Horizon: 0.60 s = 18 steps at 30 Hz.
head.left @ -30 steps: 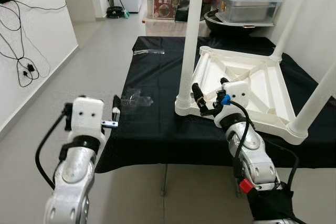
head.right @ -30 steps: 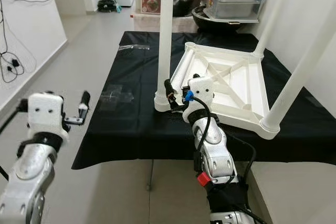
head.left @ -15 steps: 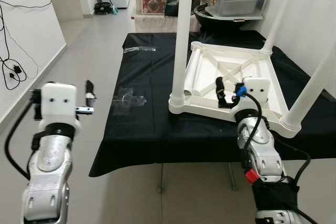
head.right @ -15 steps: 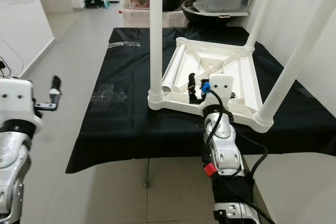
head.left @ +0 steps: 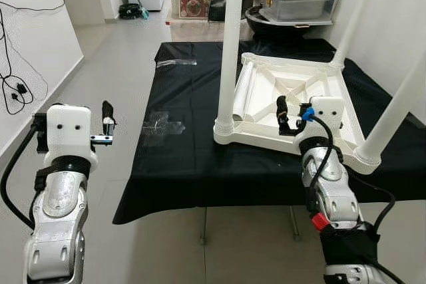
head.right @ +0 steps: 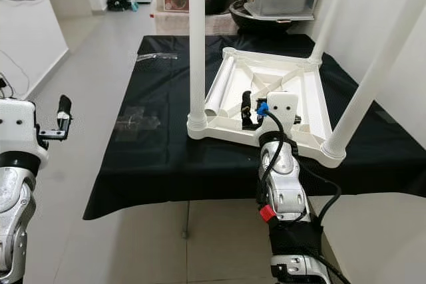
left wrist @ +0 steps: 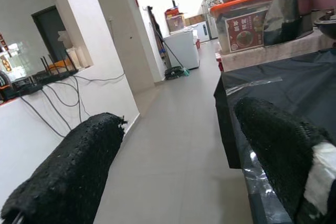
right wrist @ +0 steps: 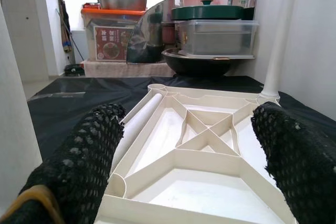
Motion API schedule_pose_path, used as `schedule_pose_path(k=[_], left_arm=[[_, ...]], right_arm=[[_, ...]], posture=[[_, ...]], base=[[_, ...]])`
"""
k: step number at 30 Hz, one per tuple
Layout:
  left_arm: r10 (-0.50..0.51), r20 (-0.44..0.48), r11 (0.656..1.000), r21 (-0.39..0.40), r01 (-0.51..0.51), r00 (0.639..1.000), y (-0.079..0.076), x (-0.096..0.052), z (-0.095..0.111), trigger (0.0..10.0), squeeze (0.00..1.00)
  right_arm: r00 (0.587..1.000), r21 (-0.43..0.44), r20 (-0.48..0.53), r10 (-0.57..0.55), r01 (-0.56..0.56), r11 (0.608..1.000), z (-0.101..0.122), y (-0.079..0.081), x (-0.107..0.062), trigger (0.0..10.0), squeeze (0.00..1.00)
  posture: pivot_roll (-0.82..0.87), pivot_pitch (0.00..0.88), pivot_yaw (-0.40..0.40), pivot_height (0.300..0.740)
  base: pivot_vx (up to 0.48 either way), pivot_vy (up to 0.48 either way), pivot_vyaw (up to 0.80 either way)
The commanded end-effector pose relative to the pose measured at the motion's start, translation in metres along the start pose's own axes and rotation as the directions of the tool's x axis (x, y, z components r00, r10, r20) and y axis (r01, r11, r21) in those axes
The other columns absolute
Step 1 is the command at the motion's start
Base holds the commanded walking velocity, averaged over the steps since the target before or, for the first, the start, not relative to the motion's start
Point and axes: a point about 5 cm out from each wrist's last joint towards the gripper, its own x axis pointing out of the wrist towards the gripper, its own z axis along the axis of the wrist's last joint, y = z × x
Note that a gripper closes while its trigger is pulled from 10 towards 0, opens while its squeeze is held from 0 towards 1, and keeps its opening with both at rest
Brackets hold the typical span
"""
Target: Building children table
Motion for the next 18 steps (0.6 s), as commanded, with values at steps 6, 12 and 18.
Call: schedule_pose_path(k=[6,12,18], left_arm=[[-0.02,-0.012,1.0,0.005,0.02,1.0,-0.0029,0.0009,-0.0028,10.0,0.0],[-0.035,-0.015,0.999,-0.002,0.035,0.999,-0.0058,-0.0002,-0.0035,10.0,0.0],[-0.044,-0.016,0.999,-0.003,0.044,0.999,-0.0075,-0.0007,-0.0038,10.0,0.0]], right_arm=[[1.0,0.01,0.024,-0.004,0.003,1.0,0.0035,0.0035,0.0015,10.0,0.0],[1.0,0.009,0.024,-0.005,0.005,1.0,0.0034,0.0032,0.001,10.0,0.0],[1.0,0.009,0.024,-0.003,0.003,1.0,0.0026,0.0033,-0.0001,10.0,0.0]], posture=[[0.15,0.031,-0.045,0.74],[0.15,0.031,-0.047,0.74],[0.14,0.031,-0.044,0.74]], base=[[0.262,0.0,0.0],[0.286,0.0,0.0],[0.293,0.0,0.0]])
